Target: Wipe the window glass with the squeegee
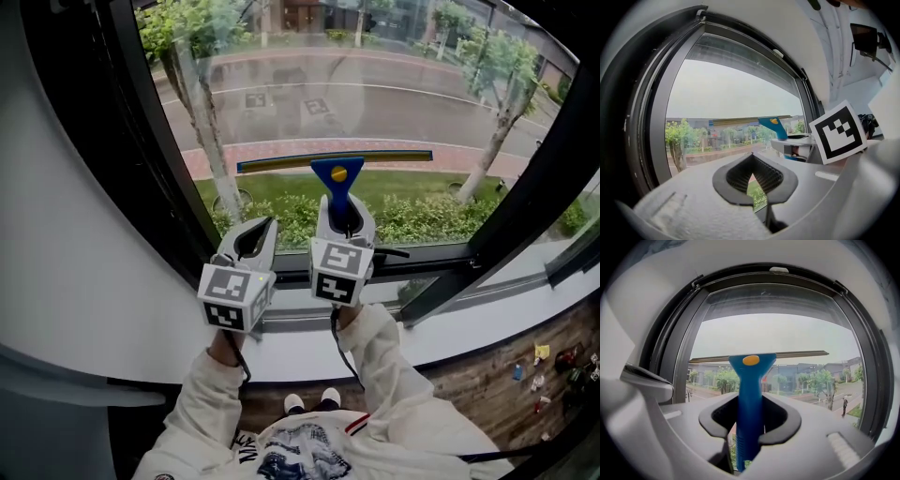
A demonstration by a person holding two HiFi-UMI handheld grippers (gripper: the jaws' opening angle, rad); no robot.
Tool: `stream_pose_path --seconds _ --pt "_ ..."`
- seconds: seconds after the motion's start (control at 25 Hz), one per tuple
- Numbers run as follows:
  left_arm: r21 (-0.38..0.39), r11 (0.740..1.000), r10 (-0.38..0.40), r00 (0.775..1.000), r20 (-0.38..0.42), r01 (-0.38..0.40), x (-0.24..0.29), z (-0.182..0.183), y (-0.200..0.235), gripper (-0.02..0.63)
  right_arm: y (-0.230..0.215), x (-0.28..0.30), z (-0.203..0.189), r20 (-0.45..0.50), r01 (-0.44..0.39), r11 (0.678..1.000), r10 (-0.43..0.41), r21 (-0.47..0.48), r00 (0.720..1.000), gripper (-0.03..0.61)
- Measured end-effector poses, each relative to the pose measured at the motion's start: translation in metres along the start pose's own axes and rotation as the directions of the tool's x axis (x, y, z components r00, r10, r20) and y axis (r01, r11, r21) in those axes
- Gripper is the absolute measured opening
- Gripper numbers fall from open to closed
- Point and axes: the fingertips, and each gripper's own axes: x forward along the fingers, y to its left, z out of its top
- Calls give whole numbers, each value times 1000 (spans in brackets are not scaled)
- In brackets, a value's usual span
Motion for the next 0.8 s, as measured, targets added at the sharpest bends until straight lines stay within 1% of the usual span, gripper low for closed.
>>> stream_pose_path --seconds 0.24,0.52,0.8 --pt "-27 1000 0 999 -52 -2 -1 -35 -2 -2 7 -1 -46 -67 -11 1000 12 15 998 129" --pt "-46 999 -17 995 -93 13 2 -65 -9 -2 10 -1 -99 -167 -18 999 27 51 986 127" --pt "-63 998 -29 990 -137 20 3 -88 -14 -2 12 -4 -136 -229 -22 997 37 68 973 127"
